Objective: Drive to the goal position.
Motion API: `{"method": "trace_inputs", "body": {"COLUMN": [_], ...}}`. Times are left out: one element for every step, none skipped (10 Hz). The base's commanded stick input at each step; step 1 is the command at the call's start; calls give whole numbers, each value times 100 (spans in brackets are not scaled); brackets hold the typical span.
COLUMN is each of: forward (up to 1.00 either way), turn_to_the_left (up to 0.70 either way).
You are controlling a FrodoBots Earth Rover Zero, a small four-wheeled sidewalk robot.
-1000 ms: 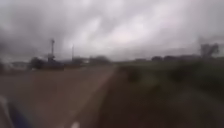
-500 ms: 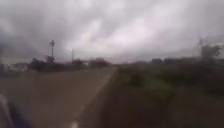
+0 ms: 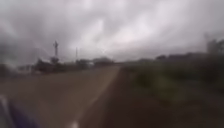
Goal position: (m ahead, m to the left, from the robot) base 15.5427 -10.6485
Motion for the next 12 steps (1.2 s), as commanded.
{"method": "trace_inputs", "body": {"forward": [44,9,0,0,0,0,0,0,0,0,0,0], "turn_to_the_left": [0,0,-53,-70,-70,-70,-70,-56,-25,4,0,0]}}
